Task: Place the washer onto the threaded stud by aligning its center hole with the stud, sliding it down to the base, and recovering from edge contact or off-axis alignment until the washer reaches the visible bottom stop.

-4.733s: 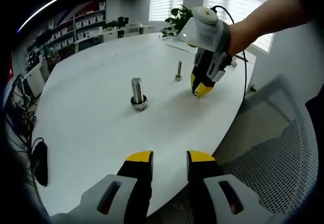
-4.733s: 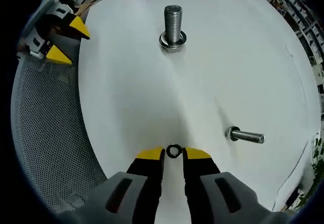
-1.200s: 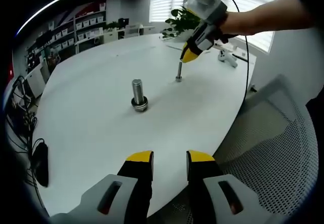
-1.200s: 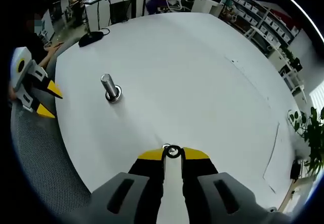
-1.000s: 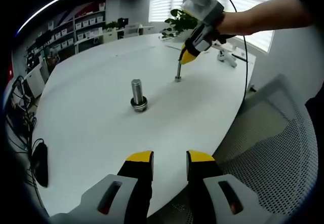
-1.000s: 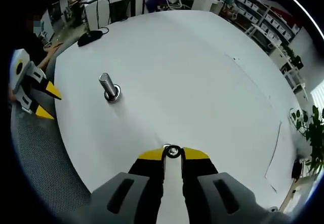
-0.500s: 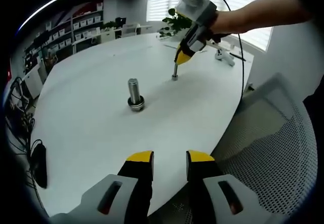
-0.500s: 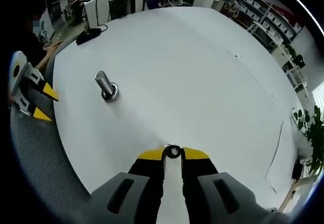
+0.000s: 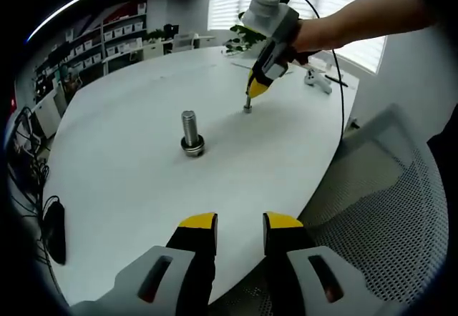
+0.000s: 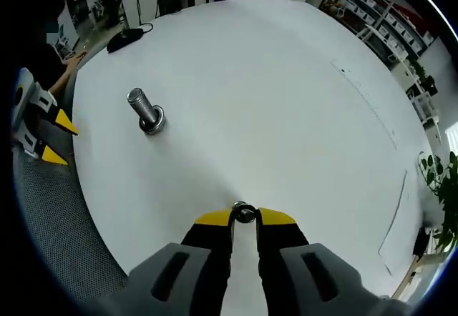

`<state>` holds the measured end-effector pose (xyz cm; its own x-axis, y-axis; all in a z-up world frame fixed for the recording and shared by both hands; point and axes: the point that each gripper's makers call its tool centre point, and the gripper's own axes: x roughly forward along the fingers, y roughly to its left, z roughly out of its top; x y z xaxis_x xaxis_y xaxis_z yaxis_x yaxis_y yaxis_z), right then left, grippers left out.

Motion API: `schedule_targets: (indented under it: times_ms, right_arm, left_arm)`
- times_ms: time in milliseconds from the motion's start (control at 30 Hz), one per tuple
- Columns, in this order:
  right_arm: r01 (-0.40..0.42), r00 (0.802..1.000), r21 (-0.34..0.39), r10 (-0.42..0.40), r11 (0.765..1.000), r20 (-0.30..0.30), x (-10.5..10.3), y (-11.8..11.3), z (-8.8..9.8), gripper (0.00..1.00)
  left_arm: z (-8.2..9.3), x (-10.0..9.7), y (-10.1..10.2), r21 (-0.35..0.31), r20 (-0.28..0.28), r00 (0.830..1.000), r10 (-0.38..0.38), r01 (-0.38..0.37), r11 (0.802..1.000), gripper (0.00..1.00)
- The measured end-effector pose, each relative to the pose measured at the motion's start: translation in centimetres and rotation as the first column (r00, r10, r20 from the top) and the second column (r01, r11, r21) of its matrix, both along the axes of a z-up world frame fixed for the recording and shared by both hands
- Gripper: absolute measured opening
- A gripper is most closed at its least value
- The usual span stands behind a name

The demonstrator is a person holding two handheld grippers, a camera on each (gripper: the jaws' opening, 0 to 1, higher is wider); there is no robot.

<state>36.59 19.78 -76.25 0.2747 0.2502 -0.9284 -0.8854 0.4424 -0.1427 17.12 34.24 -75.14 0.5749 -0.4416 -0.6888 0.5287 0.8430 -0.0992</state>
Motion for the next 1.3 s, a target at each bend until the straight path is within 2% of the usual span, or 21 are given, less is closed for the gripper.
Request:
schedule_targets:
  times_ms: [733,1033,1300]
  right_arm:
    - [0.009,0.999,-0.025,-0.010,1.000,-0.039,-0.3,-0.6,-2.3,0.16]
    - [0.033,0.999,0.008,-0.033,0.999,-0.025,-0.6,-1.1,-2.0,0.19]
    - [0.078,0.997,0.056,-0.078,0.995,0.012,-1.4,-2.3,-0.7,0.22]
  left_arm:
    - [-0.3,-0.1,0.0,0.008,-0.015,1.000,-0.003,0.003,1.000,0.23]
    - [-0.4,-0.2,0.0,0.010,-0.020,1.000,-0.003,0.003,1.000,0.23]
    - [-0.5,-0.2,0.2,0.017,-0.021,1.000,0.001,-0.001,1.000,0.23]
